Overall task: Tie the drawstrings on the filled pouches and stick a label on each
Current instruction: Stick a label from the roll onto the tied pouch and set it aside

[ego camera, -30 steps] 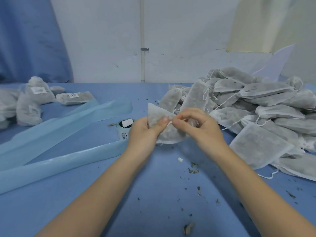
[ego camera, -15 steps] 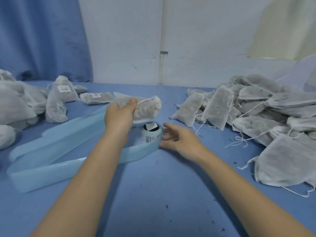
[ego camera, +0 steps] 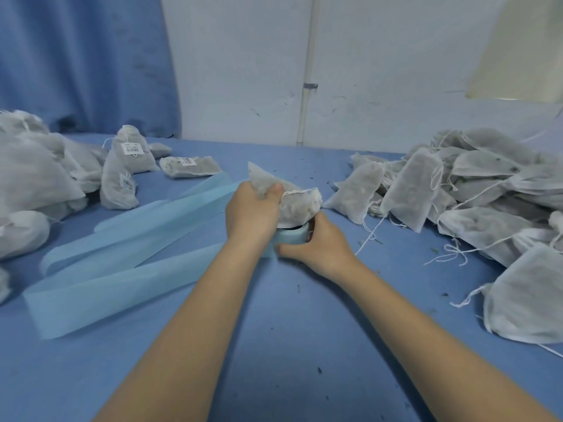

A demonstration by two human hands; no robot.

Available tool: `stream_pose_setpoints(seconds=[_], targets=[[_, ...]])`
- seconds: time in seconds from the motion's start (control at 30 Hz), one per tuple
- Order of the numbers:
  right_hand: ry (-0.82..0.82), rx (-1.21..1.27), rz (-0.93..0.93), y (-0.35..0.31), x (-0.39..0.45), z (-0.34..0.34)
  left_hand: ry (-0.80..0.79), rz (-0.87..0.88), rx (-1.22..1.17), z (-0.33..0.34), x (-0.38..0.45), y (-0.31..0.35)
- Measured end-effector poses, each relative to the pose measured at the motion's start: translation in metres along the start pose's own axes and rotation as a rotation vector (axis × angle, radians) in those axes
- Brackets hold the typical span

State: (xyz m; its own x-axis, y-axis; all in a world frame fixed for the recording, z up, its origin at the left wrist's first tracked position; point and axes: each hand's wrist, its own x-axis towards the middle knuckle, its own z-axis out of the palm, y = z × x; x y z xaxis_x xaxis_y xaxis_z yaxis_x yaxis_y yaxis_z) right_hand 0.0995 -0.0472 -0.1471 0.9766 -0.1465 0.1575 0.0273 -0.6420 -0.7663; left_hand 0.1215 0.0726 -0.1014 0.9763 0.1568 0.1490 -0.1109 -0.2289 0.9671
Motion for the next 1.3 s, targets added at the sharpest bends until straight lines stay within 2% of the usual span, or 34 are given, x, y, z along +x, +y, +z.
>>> stream_pose_setpoints(seconds=[0.2,0.43,0.63,0.87,1.03,1.17,1.3], targets=[[0.071,0.082,0.015,-0.006,-0.004,0.007,0.016,0.024,0.082,0.007,-0.003,-0.005],[-0.053,0.164,0.009,0.007,-0.022,-0.020,0.035,0.035,0.103,0.008,-0.001,-0.006],[0.092,0.143,-0.036,0.009,-0.022,-0.021,0.025,0.036,0.072,0.007,-0.002,-0.006],[0.144,0.123,-0.045,0.011,-0.017,-0.025,0.022,0.030,0.034,0.007,-0.004,-0.005],[0.190,-0.015,-0.058,0.012,-0.019,-0.023,0.019,0.024,0.049,0.006,-0.006,-0.003],[0.159,-0.241,-0.123,0.005,-0.029,-0.021,0.018,0.021,0.052,0.006,-0.007,-0.002],[-0.001,-0.195,-0.192,-0.005,-0.050,-0.017,0.026,0.041,0.064,0.005,-0.008,0.000]])
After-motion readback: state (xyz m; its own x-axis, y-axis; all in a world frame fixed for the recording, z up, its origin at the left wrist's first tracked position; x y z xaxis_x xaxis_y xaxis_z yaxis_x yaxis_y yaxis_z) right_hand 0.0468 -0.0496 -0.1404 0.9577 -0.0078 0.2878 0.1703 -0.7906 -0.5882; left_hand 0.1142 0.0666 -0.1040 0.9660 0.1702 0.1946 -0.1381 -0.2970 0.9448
